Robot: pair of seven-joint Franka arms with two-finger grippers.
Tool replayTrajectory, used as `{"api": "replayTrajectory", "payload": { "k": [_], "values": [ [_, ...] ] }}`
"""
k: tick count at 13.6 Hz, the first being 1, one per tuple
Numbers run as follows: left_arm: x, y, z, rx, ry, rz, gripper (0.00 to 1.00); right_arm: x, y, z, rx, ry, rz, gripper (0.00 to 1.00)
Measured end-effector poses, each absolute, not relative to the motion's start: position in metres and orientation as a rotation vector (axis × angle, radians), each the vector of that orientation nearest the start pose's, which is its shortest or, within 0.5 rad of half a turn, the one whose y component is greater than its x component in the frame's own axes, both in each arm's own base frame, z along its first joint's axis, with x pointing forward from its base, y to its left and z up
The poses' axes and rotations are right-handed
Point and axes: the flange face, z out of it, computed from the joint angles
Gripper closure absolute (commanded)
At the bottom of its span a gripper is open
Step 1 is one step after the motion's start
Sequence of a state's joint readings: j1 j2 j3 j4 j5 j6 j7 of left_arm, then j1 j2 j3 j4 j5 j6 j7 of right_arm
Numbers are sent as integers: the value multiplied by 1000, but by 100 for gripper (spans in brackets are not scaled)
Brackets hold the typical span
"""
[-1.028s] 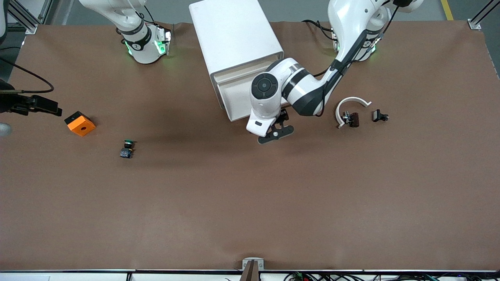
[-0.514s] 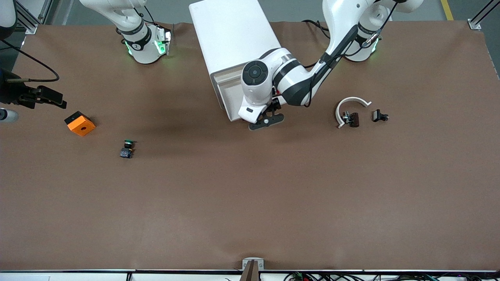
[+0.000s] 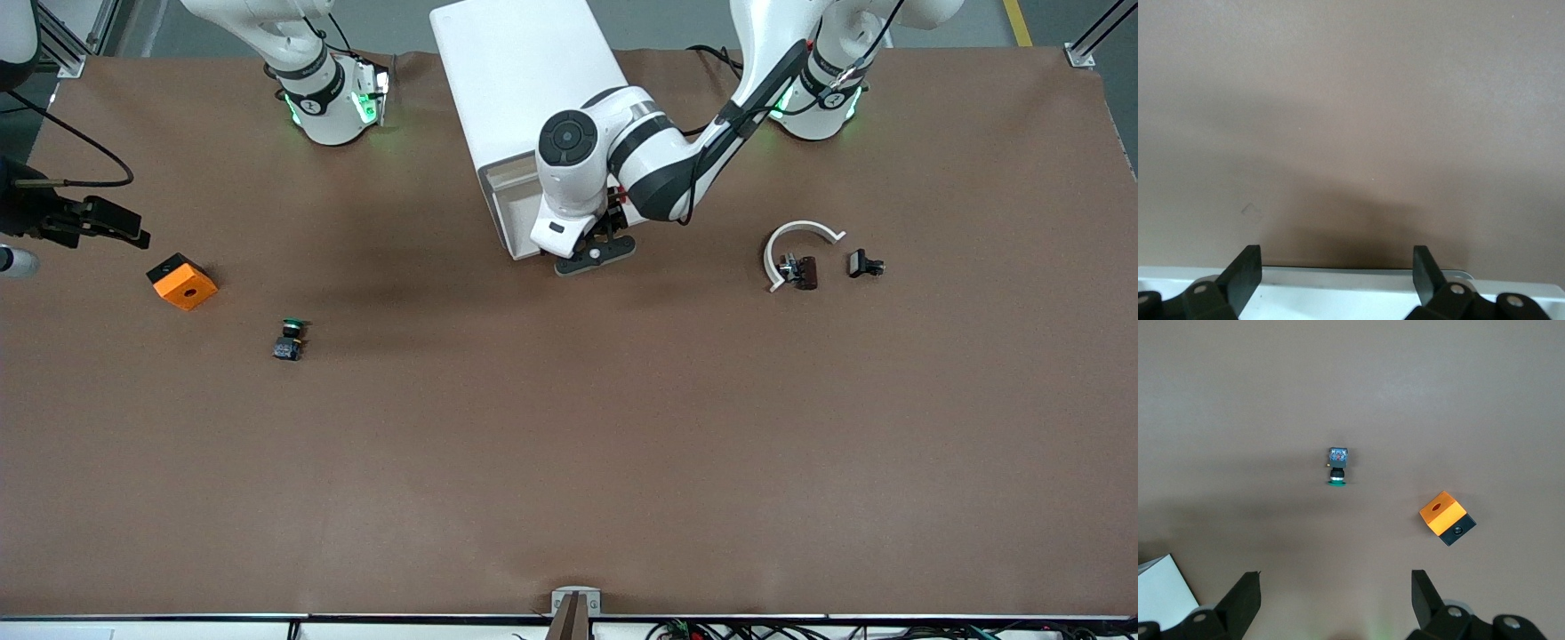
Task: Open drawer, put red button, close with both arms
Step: 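Push the drawer front into the cabinet with the left gripper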
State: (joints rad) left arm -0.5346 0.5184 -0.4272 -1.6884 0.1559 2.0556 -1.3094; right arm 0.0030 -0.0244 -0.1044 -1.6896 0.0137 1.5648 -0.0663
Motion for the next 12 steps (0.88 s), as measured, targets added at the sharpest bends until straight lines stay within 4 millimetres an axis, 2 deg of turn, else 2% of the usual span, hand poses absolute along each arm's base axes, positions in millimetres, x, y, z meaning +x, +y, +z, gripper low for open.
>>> {"api": "replayTrajectory", "payload": {
  "k": [5, 8, 12],
  "values": [
    [393, -526, 310, -3038, -478, 186, 0, 535, -57, 629, -3114, 66, 97, 0],
    [381, -533, 310, -3035, -480, 193, 0, 534, -65, 631, -3105, 90, 99, 0],
    [365, -543, 309, -3031, -482, 201, 0, 533, -63, 635, -3106, 84, 88, 0]
  ]
}}
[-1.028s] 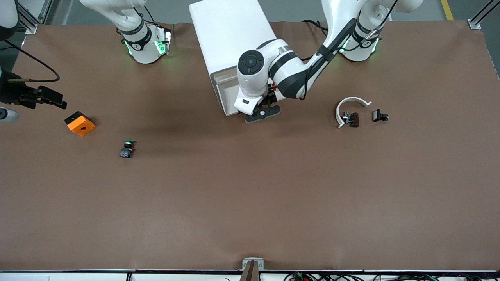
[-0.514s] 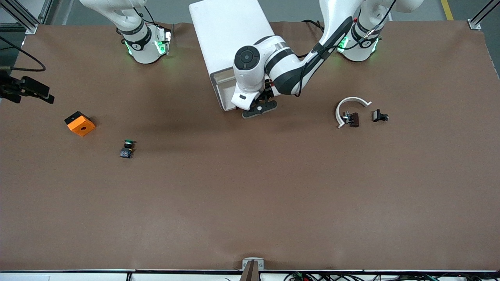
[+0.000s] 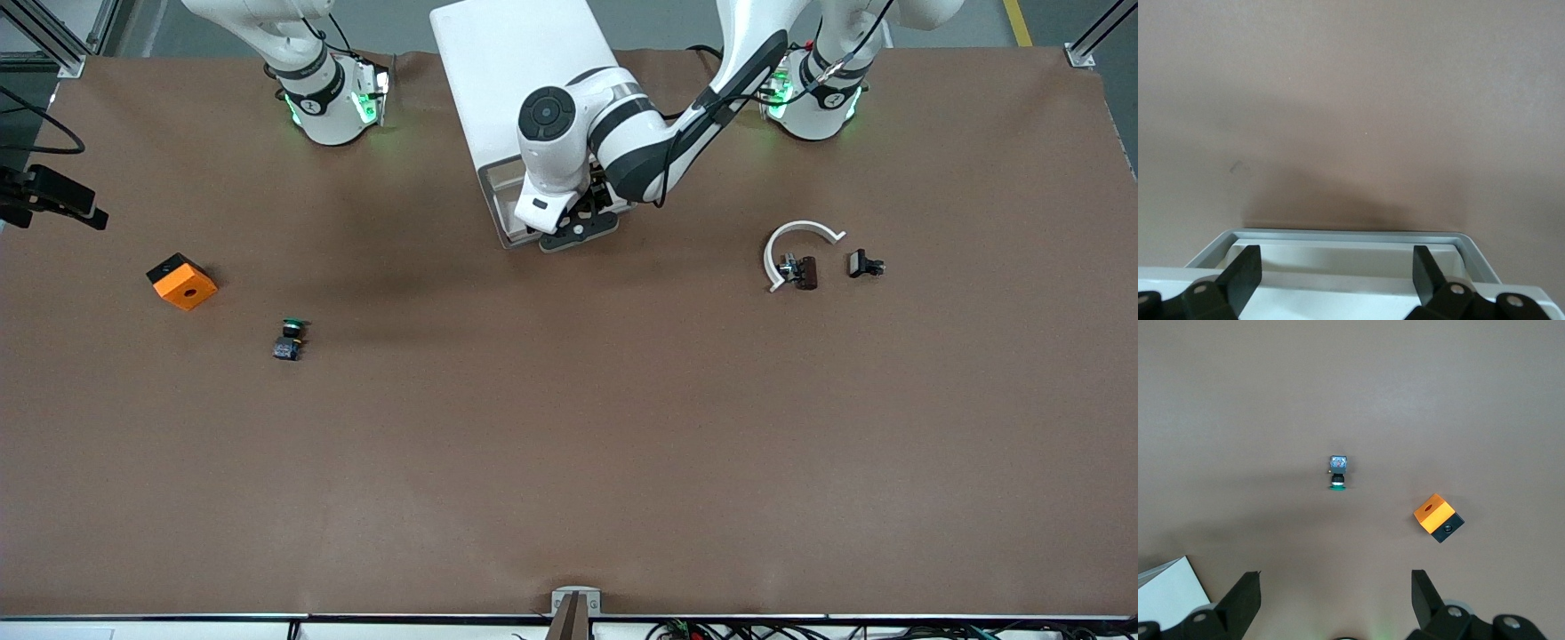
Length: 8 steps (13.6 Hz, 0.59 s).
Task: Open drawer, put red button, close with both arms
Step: 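Push the drawer front into the cabinet with the left gripper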
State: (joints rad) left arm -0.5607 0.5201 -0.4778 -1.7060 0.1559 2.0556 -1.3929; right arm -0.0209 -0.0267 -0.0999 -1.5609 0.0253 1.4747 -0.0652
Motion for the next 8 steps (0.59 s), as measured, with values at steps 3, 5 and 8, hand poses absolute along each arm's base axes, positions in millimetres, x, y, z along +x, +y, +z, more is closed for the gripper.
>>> {"api": "replayTrajectory", "payload": {
  "k": [3, 5, 8],
  "values": [
    [355, -550, 306, -3029, -482, 216, 0, 526, -61, 648, -3106, 79, 62, 0],
    [349, -554, 306, -3029, -477, 221, 0, 520, -61, 655, -3106, 79, 52, 0],
    [340, -559, 306, -3030, -490, 265, 0, 508, -60, 662, -3102, 77, 52, 0]
  ]
}}
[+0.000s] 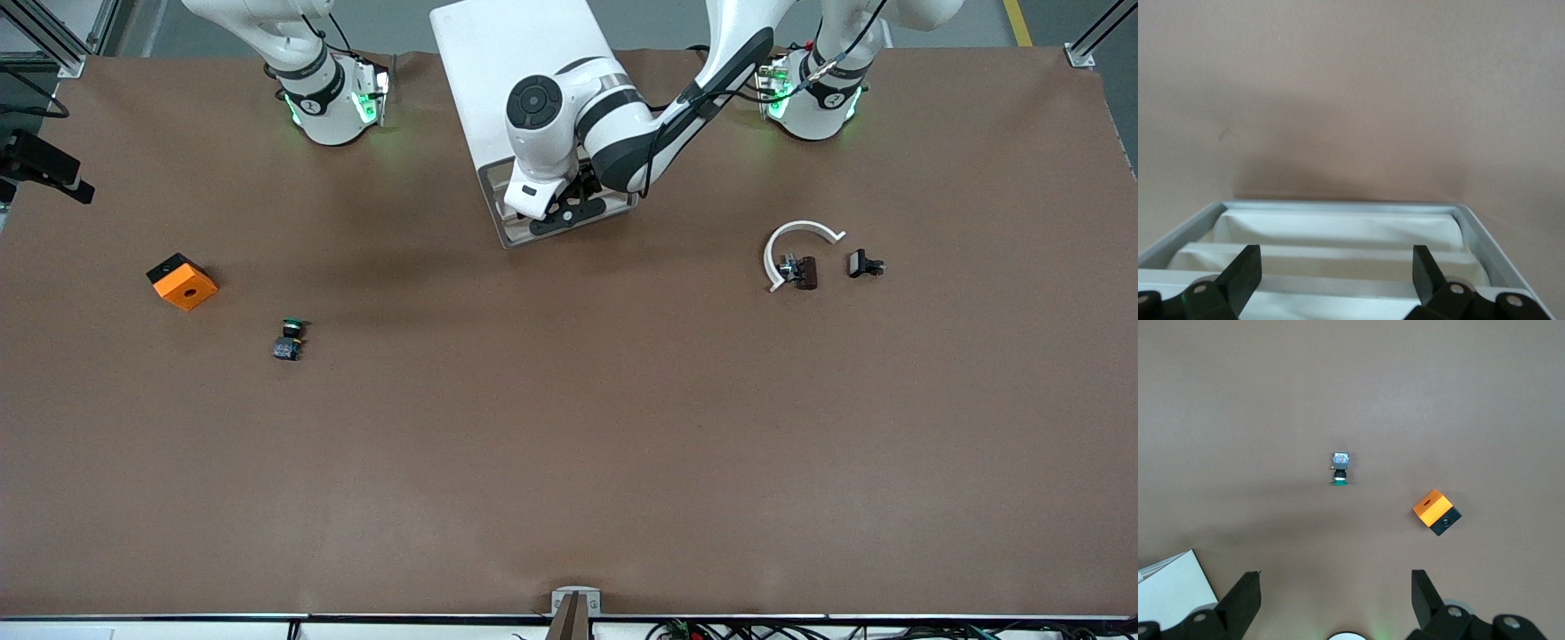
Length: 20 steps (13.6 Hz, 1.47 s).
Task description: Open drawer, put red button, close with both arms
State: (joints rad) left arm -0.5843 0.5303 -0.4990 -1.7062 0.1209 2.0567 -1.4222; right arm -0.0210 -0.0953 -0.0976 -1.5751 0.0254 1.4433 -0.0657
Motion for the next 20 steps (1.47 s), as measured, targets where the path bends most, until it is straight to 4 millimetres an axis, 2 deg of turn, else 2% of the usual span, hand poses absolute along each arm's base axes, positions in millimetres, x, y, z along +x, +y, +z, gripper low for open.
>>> {"api": "replayTrajectory", "payload": {
  "k": [6, 12, 20],
  "values": [
    [334, -563, 305, -3032, -511, 317, 0, 500, -58, 668, -3103, 64, 30, 0],
    [337, -565, 305, -3034, -580, 407, 0, 500, -59, 670, -3117, -72, 16, 0],
    [338, -565, 305, -3037, -583, 411, 0, 496, -56, 675, -3123, -92, -3, 0]
  ]
}}
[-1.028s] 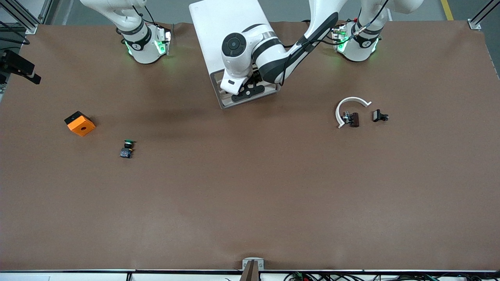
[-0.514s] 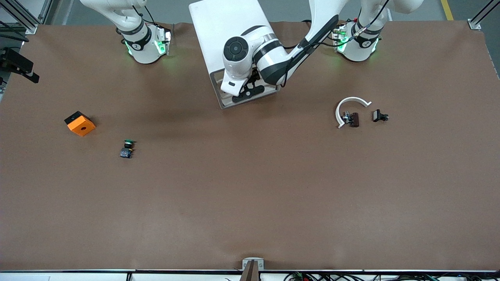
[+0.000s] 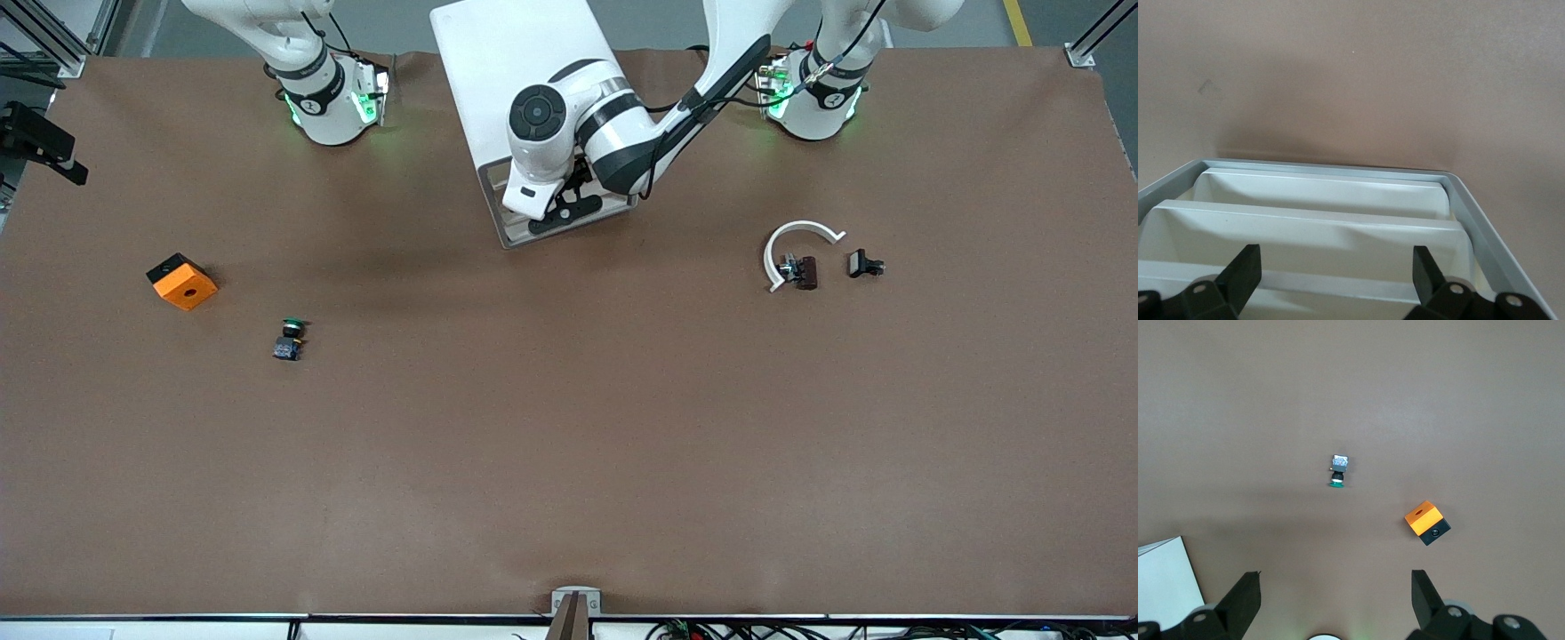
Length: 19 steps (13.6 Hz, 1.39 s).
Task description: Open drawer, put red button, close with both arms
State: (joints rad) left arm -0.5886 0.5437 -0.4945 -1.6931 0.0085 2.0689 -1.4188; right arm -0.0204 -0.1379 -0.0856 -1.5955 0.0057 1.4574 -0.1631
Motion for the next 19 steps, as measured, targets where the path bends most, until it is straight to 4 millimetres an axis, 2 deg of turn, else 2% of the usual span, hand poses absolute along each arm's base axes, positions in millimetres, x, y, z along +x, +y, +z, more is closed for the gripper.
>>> {"api": "replayTrajectory", "payload": {
  "k": [2, 3, 6, 11, 14, 17, 19],
  "values": [
    [349, -562, 310, -3050, -606, 404, 0, 492, -56, 674, -3122, -92, 4, 0],
    [363, -557, 314, -3058, -633, 399, 0, 491, -55, 673, -3121, -92, 7, 0],
    [412, -526, 320, -3071, -709, 385, 0, 490, -55, 673, -3121, -92, 6, 0],
    [478, -470, 325, -3055, -820, 293, 0, 490, -57, 677, -3122, -88, -7, 0],
    [520, -413, 334, -3038, -800, 287, 0, 489, -57, 678, -3123, -87, -12, 0],
    [557, -342, 357, -3024, -779, 283, 0, 489, -57, 681, -3124, -58, -21, 0],
    [575, -291, 375, -3032, -721, 271, 0, 488, -57, 680, -3124, -9, -5, 0]
  ]
}}
